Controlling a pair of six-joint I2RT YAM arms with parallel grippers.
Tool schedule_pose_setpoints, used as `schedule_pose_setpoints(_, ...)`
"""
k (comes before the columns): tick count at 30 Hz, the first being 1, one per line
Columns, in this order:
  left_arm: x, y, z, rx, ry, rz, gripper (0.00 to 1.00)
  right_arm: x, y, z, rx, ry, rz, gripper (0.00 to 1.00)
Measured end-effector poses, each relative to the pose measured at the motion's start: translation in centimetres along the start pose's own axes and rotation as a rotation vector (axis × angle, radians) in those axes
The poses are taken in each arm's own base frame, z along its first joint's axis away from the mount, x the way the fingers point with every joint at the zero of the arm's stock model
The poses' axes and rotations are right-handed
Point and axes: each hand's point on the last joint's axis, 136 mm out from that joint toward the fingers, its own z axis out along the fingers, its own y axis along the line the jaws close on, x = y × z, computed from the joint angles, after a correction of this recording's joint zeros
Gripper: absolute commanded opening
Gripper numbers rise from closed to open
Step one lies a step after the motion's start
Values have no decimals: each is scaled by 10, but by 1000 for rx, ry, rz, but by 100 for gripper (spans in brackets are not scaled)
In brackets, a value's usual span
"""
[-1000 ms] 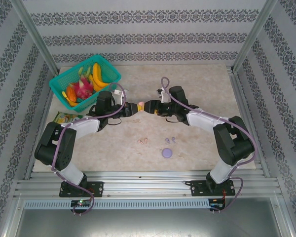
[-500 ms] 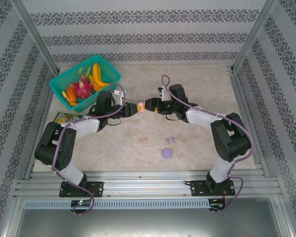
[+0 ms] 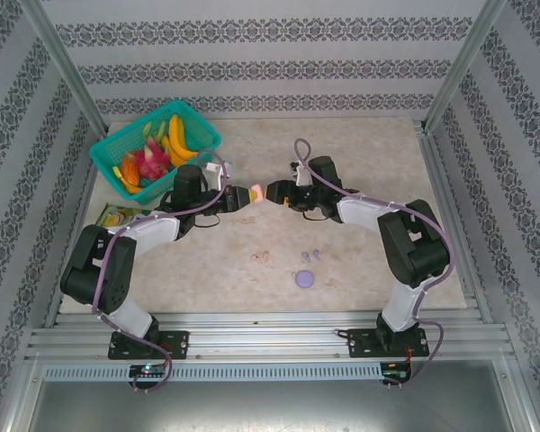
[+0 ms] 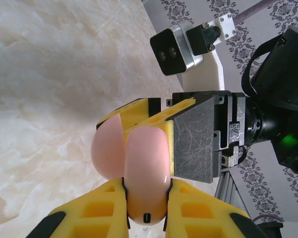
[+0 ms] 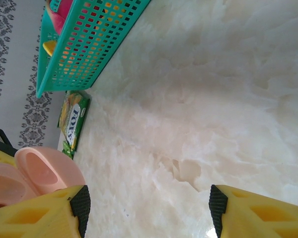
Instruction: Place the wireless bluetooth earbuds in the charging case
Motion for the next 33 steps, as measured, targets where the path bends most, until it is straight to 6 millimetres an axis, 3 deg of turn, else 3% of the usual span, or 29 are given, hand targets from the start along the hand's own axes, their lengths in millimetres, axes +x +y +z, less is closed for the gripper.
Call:
schedule_pose_setpoints(3,0,-1,0,4,3,1,12,1,-6,-7,1,-8,12,67)
schedule_pose_setpoints(11,3,-10,0,52,36,10,12,1,-26,-49,-56,-47,66,65)
schedule_pose_setpoints(19,-8,-30,5,141,68,41,12,5,2,-54,-188,-1,1,61)
schedule_pose_setpoints(33,-1,-24,11,159,106,2,12,1,41,-49,-271,28,-82,52)
